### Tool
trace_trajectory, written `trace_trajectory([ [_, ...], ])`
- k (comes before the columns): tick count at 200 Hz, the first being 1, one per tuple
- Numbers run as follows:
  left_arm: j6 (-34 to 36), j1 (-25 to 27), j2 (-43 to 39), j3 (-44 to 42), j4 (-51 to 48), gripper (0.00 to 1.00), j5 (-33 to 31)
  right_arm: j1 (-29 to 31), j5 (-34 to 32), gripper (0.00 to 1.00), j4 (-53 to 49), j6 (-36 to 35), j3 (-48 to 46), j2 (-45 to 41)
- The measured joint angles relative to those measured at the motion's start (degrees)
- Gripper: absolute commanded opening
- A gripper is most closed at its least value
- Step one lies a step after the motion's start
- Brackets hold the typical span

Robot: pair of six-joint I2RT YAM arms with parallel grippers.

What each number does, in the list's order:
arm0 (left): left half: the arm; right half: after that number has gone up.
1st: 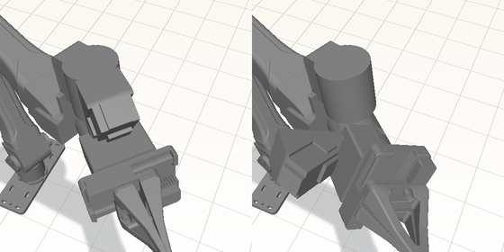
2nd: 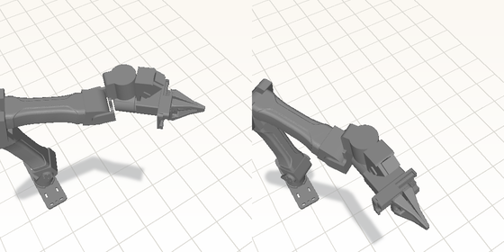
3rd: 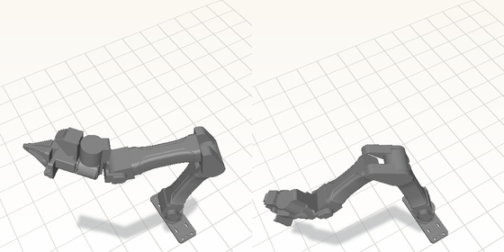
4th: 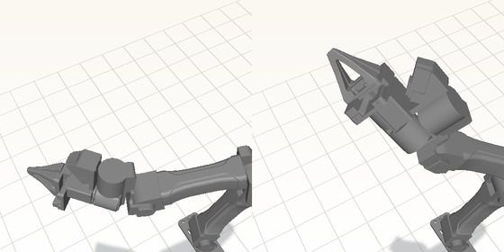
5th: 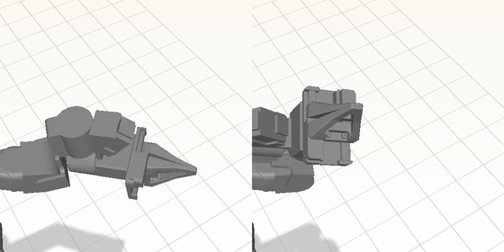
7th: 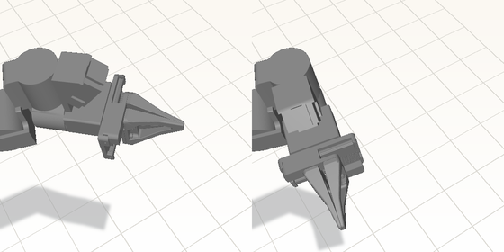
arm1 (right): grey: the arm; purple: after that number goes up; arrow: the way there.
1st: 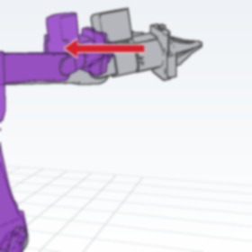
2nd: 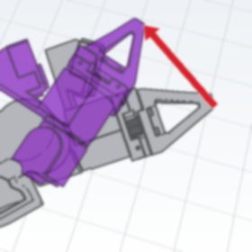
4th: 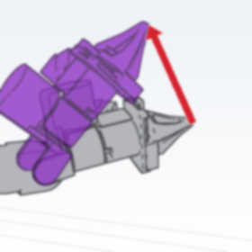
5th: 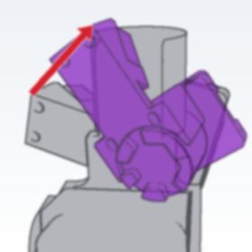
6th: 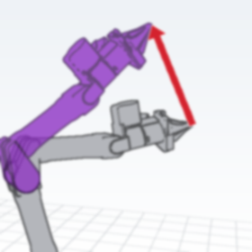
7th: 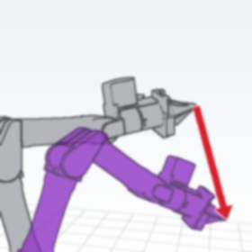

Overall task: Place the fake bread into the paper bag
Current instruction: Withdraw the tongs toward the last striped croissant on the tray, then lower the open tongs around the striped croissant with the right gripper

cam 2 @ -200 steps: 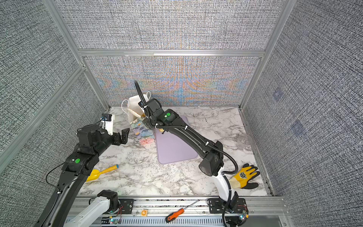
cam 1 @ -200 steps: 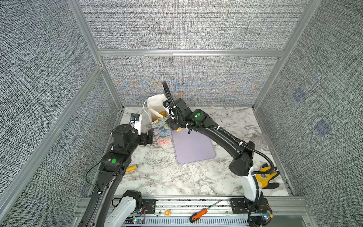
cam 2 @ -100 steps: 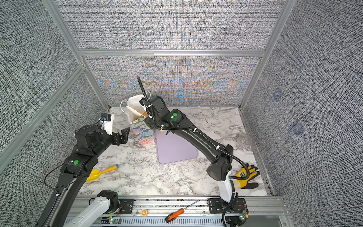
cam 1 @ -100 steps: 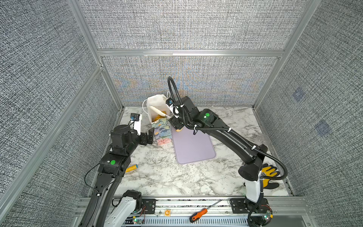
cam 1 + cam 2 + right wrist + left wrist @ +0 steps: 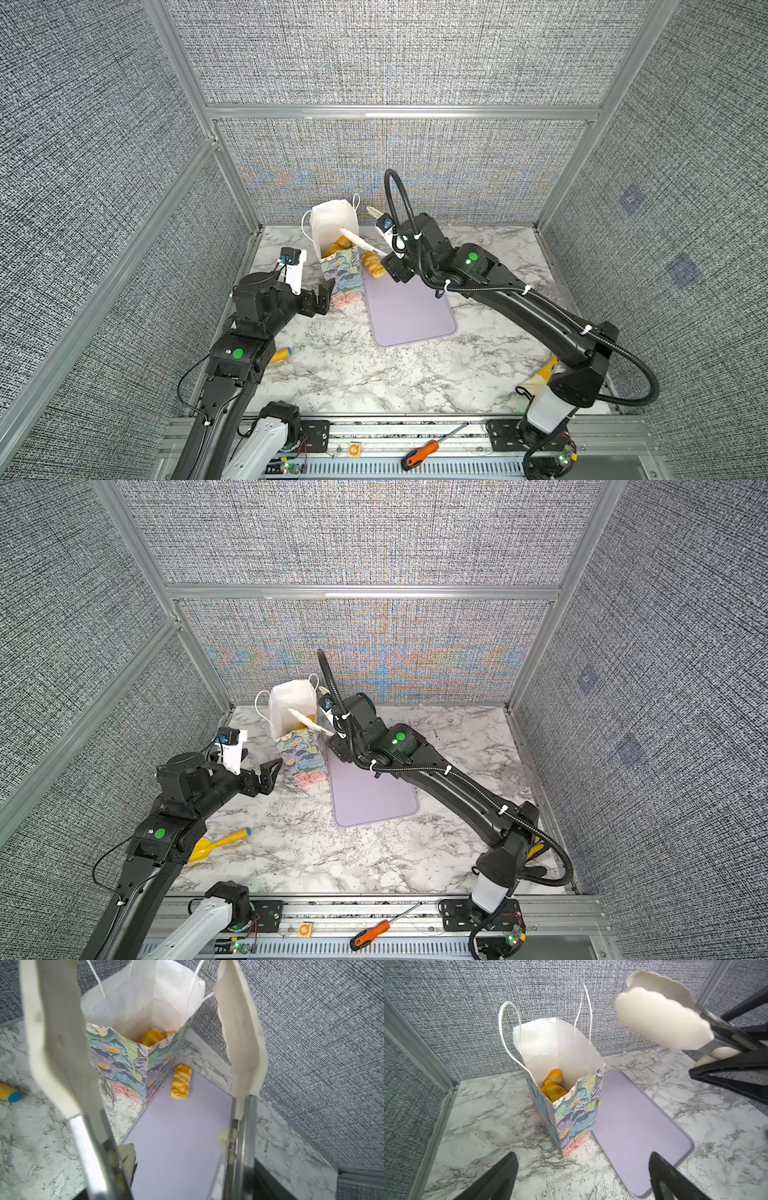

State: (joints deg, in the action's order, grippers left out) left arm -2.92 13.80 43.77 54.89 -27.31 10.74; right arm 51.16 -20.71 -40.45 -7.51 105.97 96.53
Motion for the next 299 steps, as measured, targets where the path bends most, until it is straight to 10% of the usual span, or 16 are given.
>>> trace_trajectory([
  [146, -6.16, 9.86, -0.76, -8.26, 8.24, 0.98, -1.07, -5.07, -2.84, 0.75, 2.08, 7.34, -22.34, -4.31],
  [299, -7.74, 11.54, -0.15, -11.08, 10.8, 0.99, -3.34, -7.72, 2.01, 0.75, 1.99, 9.22, -17.81, 15.39],
])
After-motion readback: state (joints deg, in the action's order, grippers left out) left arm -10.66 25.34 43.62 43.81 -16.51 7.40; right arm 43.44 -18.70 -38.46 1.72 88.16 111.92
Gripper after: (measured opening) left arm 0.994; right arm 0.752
